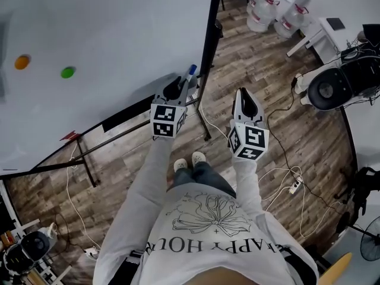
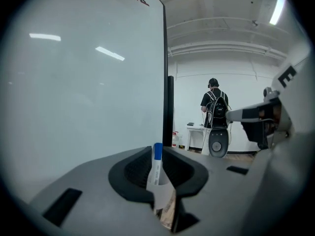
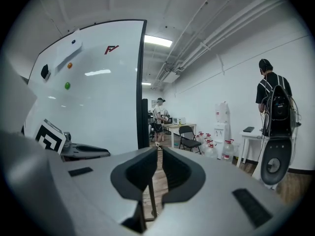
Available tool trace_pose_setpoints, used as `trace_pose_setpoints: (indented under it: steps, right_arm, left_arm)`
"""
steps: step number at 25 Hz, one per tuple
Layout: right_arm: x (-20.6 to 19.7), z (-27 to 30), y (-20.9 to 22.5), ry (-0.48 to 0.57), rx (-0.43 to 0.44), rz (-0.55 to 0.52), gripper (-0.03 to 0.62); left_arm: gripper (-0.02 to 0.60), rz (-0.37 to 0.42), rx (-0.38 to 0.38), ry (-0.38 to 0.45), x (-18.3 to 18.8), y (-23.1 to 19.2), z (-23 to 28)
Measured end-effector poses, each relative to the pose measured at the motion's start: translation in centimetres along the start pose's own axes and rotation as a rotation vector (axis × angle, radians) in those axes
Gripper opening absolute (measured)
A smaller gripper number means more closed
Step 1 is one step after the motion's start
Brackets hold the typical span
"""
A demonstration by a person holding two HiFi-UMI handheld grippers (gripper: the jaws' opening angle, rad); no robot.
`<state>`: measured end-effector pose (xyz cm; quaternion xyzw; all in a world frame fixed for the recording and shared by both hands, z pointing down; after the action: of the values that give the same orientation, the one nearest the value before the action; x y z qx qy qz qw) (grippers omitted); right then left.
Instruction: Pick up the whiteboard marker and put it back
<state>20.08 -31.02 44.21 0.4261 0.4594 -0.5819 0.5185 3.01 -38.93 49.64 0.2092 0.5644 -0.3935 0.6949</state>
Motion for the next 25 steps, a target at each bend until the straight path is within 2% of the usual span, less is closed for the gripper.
trace_pose_setpoints:
  steps: [7,11,15,25]
  right_arm:
    - [2.0,0.0,-0.9,0.048,0.022,-0.007,0.014]
    - [3.1,-0.1,-1.9,0.079,0.038,-0.002,0.014]
    - [4.1,-0.2,-3.1,0.097,0.051,-0.020,0.014]
    - [5.8,-0.3,-5.4,0.141,0.086,-0.018,0.014]
  left_arm:
    - [0.058,-0.031,0.034,0.093,3.5,-0.1,-3.0]
    - [0.038,-0.028,0.059,0.141,5.5,0.0,-5.2]
    - [0.015,-0.025,0.114,0.170,7.1,-0.2,-7.4]
    - [0.009,-0.028,0.207,0.218,9.0,-1.8,-11.5]
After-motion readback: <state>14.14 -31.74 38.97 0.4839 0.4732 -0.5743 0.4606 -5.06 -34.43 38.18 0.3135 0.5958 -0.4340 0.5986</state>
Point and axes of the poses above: the fingertips, and each gripper's own axes: z forward along the fingers, y to its right, x out of its top, the point moved 2 cm from there along -z, backward along the fingers, and after that the axes turned 6 degrees about -z, right-handed, at the moved point
